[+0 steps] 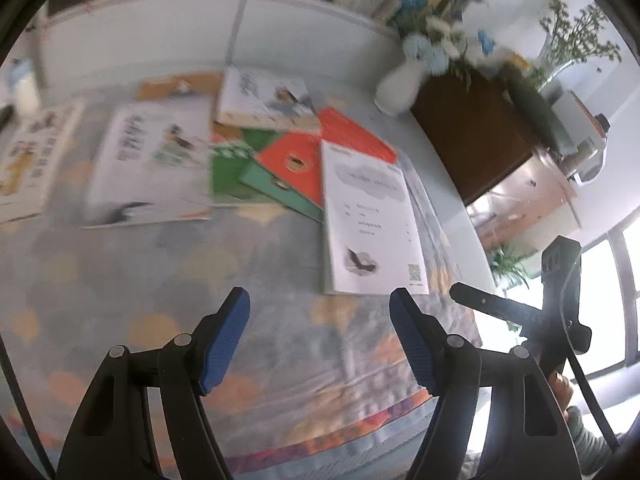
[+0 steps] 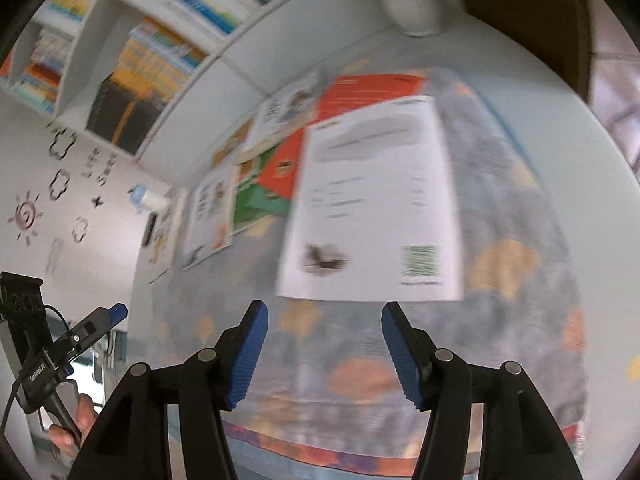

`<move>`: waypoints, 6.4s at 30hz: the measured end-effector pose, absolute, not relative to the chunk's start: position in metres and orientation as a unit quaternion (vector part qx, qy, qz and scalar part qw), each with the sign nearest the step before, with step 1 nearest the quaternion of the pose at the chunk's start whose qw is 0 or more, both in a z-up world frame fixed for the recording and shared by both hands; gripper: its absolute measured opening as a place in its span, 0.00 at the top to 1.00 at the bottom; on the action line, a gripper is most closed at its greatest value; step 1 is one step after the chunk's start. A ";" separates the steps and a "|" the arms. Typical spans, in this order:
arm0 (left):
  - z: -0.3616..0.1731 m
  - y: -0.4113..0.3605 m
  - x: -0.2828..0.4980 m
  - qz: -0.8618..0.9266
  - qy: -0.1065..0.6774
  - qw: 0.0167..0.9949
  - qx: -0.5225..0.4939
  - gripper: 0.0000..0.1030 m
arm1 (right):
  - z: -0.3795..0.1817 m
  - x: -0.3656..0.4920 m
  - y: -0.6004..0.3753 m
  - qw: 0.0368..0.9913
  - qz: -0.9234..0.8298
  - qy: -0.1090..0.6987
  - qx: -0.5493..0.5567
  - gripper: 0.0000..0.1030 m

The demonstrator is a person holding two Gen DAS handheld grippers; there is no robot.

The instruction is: Organize books

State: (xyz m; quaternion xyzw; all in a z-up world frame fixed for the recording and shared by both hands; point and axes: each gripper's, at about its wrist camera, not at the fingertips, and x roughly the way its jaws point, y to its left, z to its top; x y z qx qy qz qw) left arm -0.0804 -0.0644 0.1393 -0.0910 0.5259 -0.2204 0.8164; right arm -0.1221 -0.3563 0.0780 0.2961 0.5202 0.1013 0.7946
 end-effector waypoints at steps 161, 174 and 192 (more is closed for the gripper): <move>0.101 0.094 -0.066 -0.306 0.562 0.761 -0.105 0.85 | 0.120 -0.139 -0.079 0.840 0.234 0.488 -0.032 0.77; 0.137 0.254 0.020 -0.209 0.483 0.835 -0.159 0.84 | 0.163 -0.006 0.069 0.859 0.296 0.416 -0.044 0.74; 0.058 0.347 0.115 -0.159 0.509 0.815 -0.228 0.83 | 0.088 0.126 0.169 0.814 0.317 0.486 -0.012 0.74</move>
